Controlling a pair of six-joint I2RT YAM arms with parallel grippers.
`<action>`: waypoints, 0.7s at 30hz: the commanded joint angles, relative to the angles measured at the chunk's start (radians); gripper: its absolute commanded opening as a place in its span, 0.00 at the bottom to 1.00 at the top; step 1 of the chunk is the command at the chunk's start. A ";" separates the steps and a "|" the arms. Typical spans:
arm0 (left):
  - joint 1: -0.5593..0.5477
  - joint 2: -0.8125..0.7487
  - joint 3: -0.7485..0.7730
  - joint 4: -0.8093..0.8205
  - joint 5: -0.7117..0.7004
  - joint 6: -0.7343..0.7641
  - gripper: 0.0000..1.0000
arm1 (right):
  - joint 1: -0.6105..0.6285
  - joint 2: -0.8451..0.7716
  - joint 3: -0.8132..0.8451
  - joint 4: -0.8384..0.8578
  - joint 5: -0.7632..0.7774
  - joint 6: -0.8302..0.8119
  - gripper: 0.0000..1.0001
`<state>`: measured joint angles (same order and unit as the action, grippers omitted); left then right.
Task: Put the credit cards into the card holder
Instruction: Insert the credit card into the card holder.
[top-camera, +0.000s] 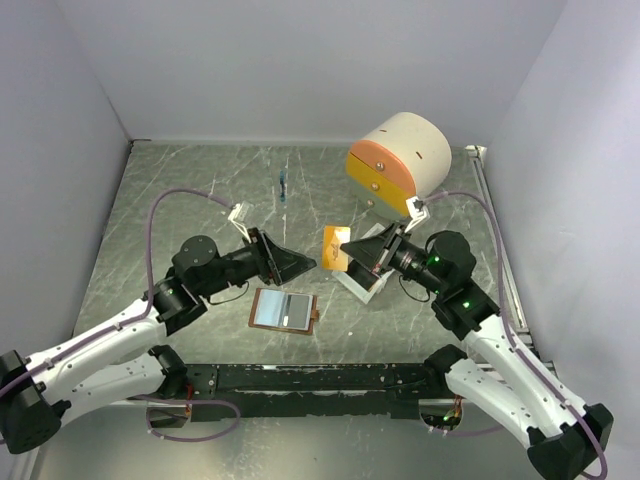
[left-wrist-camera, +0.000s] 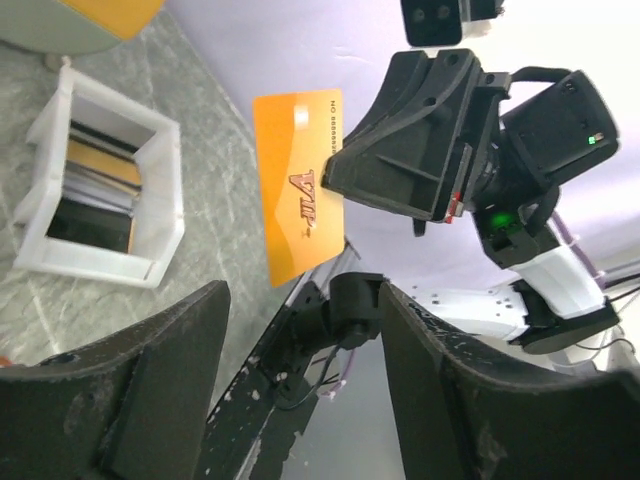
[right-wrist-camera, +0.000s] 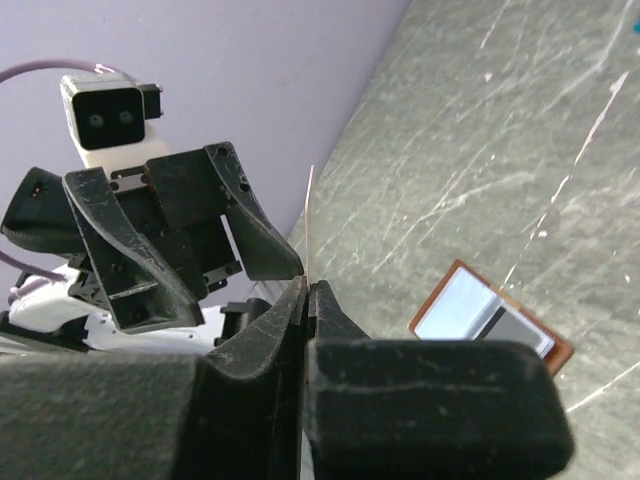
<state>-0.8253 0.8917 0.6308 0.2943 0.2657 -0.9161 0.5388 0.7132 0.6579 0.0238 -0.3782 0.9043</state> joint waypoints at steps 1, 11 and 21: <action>0.008 -0.004 0.035 -0.210 -0.038 0.071 0.70 | 0.035 0.007 -0.041 0.015 0.032 0.055 0.00; 0.009 -0.060 -0.032 -0.625 -0.441 0.130 0.66 | 0.225 0.177 -0.146 0.020 0.339 0.128 0.00; 0.223 0.065 -0.162 -0.619 -0.265 0.155 0.61 | 0.419 0.465 -0.155 0.171 0.487 0.242 0.00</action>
<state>-0.7128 0.9291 0.5129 -0.3313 -0.1062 -0.8001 0.9070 1.0992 0.4992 0.1017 0.0189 1.0866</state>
